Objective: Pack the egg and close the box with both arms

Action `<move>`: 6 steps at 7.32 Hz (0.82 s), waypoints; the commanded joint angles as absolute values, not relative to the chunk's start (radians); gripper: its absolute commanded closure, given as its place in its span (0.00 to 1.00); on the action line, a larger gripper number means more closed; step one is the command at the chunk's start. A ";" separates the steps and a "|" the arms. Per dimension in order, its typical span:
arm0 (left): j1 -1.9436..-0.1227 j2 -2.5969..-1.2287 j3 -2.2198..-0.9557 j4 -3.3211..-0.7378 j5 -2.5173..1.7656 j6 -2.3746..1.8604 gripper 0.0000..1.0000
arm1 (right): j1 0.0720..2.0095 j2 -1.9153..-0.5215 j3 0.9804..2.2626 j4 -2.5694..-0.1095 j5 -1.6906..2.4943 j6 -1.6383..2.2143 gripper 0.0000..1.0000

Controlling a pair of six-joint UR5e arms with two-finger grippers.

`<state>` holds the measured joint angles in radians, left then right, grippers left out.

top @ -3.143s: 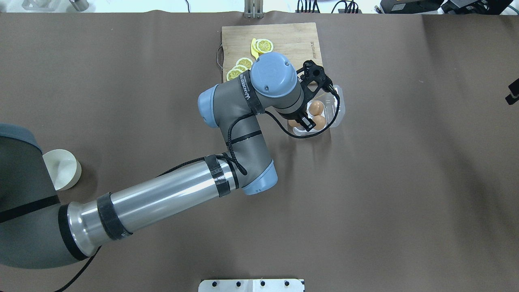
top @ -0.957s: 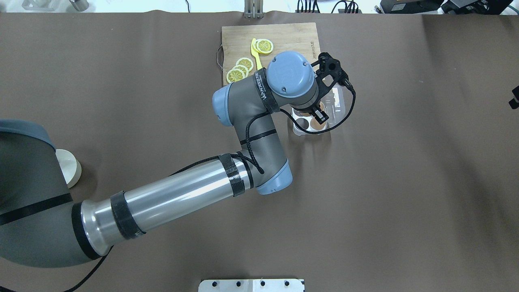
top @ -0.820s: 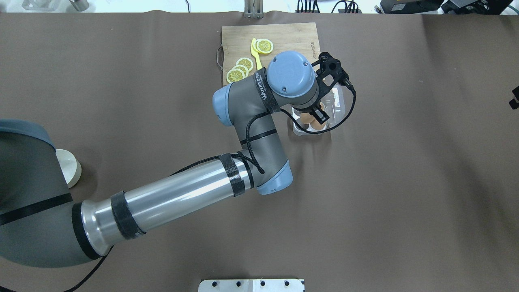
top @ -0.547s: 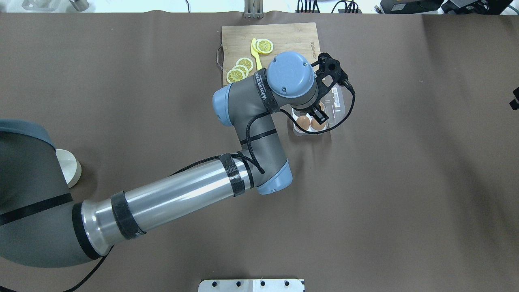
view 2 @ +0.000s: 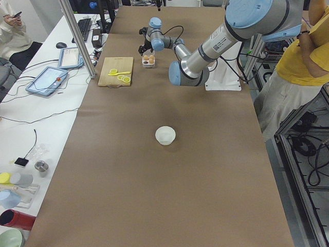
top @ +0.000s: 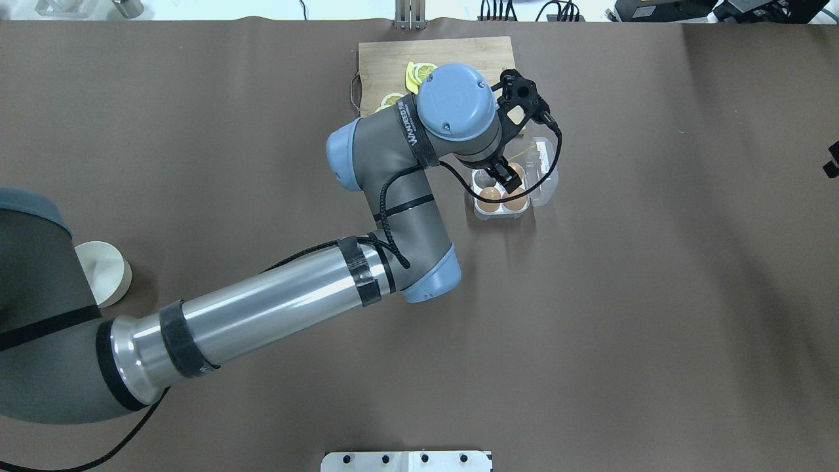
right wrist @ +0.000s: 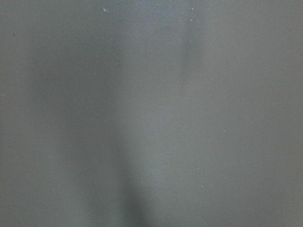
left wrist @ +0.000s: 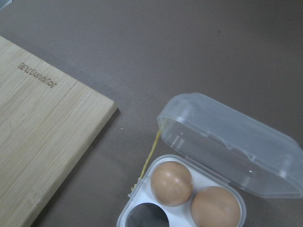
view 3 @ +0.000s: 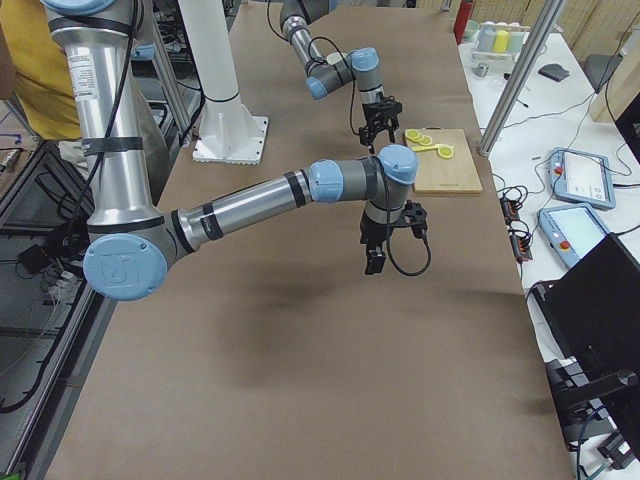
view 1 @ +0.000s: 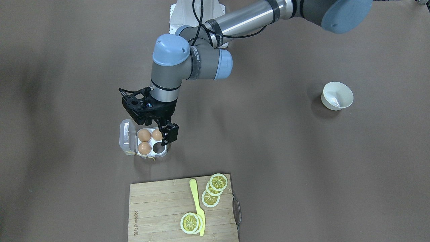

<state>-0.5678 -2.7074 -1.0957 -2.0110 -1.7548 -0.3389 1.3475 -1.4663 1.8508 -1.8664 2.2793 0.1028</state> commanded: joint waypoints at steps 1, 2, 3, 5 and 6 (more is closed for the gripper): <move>-0.641 -2.556 -1.311 -1.896 -1.868 -0.342 0.03 | 1.345 -1.465 1.852 -1.864 2.284 0.103 0.00; -0.676 -2.457 -1.400 -1.894 -1.902 -0.347 0.04 | 1.344 -1.459 1.853 -1.864 2.292 0.106 0.00; -0.716 -2.344 -1.520 -1.893 -1.907 -0.345 0.04 | 1.329 -1.456 1.850 -1.862 2.290 0.110 0.00; -0.831 -2.164 -1.736 -1.795 -2.009 -0.341 0.04 | 1.319 -1.456 1.850 -1.861 2.286 0.109 0.00; -0.883 -2.101 -1.777 -1.784 -2.029 -0.342 0.04 | 1.318 -1.454 1.851 -1.859 2.286 0.110 0.00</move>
